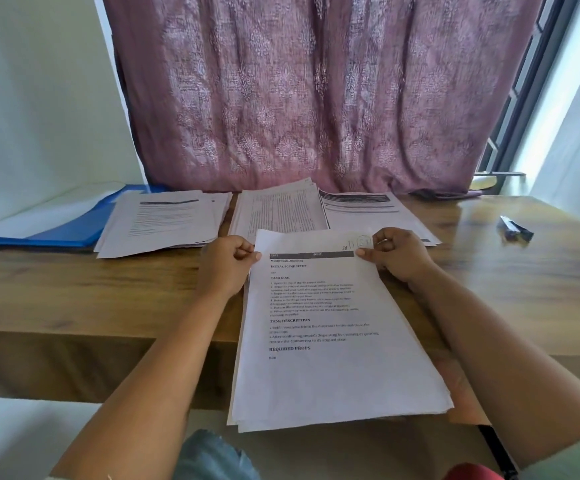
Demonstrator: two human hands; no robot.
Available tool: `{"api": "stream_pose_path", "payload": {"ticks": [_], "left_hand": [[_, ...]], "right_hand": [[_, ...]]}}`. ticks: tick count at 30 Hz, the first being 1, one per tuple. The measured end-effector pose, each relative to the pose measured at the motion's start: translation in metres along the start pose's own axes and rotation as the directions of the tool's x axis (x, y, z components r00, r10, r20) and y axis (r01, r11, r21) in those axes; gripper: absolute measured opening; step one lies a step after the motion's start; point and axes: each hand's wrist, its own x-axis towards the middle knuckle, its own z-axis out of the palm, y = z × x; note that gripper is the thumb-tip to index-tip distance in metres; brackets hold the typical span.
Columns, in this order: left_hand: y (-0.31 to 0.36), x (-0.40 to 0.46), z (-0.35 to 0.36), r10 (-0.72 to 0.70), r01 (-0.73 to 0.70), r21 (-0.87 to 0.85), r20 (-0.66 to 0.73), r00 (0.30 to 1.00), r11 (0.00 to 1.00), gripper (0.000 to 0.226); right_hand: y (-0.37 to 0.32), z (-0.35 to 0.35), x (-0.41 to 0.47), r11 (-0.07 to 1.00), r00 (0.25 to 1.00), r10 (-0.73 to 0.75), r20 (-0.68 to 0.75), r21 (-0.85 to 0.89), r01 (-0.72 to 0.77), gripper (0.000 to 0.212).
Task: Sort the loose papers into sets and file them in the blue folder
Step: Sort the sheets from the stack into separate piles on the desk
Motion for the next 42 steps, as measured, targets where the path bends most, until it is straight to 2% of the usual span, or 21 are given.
{"api": "stream_pose_path", "payload": {"ticks": [6, 13, 18, 22, 24, 26, 27, 29, 31, 33, 34, 36, 37, 38, 40, 42], "left_hand": [[0.003, -0.005, -0.003, 0.045, -0.044, 0.019, -0.036, 0.998, 0.999, 0.02], [0.001, -0.009, -0.004, 0.061, -0.06, 0.015, -0.077, 0.995, 0.998, 0.019], [0.001, -0.008, -0.005, 0.065, -0.064, 0.013, -0.118, 0.991, 0.998, 0.017], [0.002, -0.006, -0.004, 0.03, -0.028, 0.027, -0.057, 0.998, 0.999, 0.015], [0.004, -0.004, -0.004, -0.003, 0.004, 0.015, -0.06, 0.998, 1.0, 0.015], [0.005, -0.004, -0.006, -0.042, 0.039, -0.037, -0.089, 0.995, 0.999, 0.013], [0.005, -0.004, -0.008, -0.063, 0.055, -0.073, -0.105, 0.992, 0.996, 0.013], [0.006, -0.002, -0.013, -0.139, 0.117, -0.162, -0.133, 0.981, 0.98, 0.015], [0.003, 0.008, -0.018, -0.281, 0.229, -0.293, -0.147, 0.949, 0.928, 0.018], [0.0, 0.024, -0.023, -0.461, 0.354, -0.499, -0.104, 0.881, 0.791, 0.017], [0.002, 0.03, -0.026, -0.53, 0.401, -0.628, -0.021, 0.848, 0.667, 0.018], [0.005, 0.04, -0.028, -0.528, 0.441, -0.798, 0.186, 0.829, 0.412, 0.024], [0.008, 0.041, -0.027, -0.481, 0.454, -0.83, 0.269, 0.834, 0.323, 0.029], [0.01, 0.042, -0.025, -0.418, 0.479, -0.828, 0.34, 0.842, 0.291, 0.033], [0.011, 0.04, -0.017, -0.275, 0.498, -0.781, 0.419, 0.866, 0.377, 0.046], [0.007, 0.039, -0.01, -0.177, 0.458, -0.732, 0.431, 0.885, 0.505, 0.075]], "right_hand": [[-0.002, -0.002, -0.006, 0.999, 0.998, 0.0, -0.064, 0.037, 0.003, 0.028], [-0.002, -0.001, -0.01, 0.998, 0.999, -0.049, -0.022, -0.044, 0.048, 0.03], [-0.004, 0.001, -0.011, 0.992, 0.99, -0.12, -0.069, -0.054, 0.117, 0.018], [-0.005, 0.002, -0.012, 0.985, 0.991, -0.131, -0.028, -0.114, 0.127, 0.033], [-0.012, 0.0, -0.018, 0.997, 0.996, -0.071, 0.045, -0.035, 0.072, 0.039], [-0.02, -0.006, -0.025, 0.987, 0.97, -0.017, 0.241, 0.157, -0.022, 0.057], [-0.022, -0.01, -0.028, 0.97, 0.934, -0.022, 0.356, 0.233, -0.065, 0.062], [-0.027, -0.02, -0.034, 0.966, 0.84, -0.045, 0.541, 0.237, -0.101, 0.07], [-0.029, -0.025, -0.036, 0.967, 0.745, -0.061, 0.664, 0.224, -0.119, 0.078], [-0.028, -0.027, -0.027, 0.957, 0.716, -0.068, 0.695, 0.25, -0.151, 0.083], [-0.029, -0.027, -0.02, 0.961, 0.741, -0.066, 0.669, 0.243, -0.134, 0.082], [-0.032, -0.023, 0.0, 0.985, 0.86, -0.047, 0.508, 0.168, -0.045, 0.075], [-0.036, -0.019, 0.01, 0.987, 0.922, -0.039, 0.386, 0.157, -0.024, 0.066], [-0.04, -0.013, 0.02, 0.982, 0.965, -0.016, 0.26, 0.184, -0.033, 0.052], [-0.045, 0.003, 0.041, 0.98, 0.993, -0.008, 0.115, 0.196, -0.015, 0.025], [-0.044, 0.022, 0.063, 0.996, 0.997, -0.053, 0.05, 0.073, 0.049, 0.014]]}}
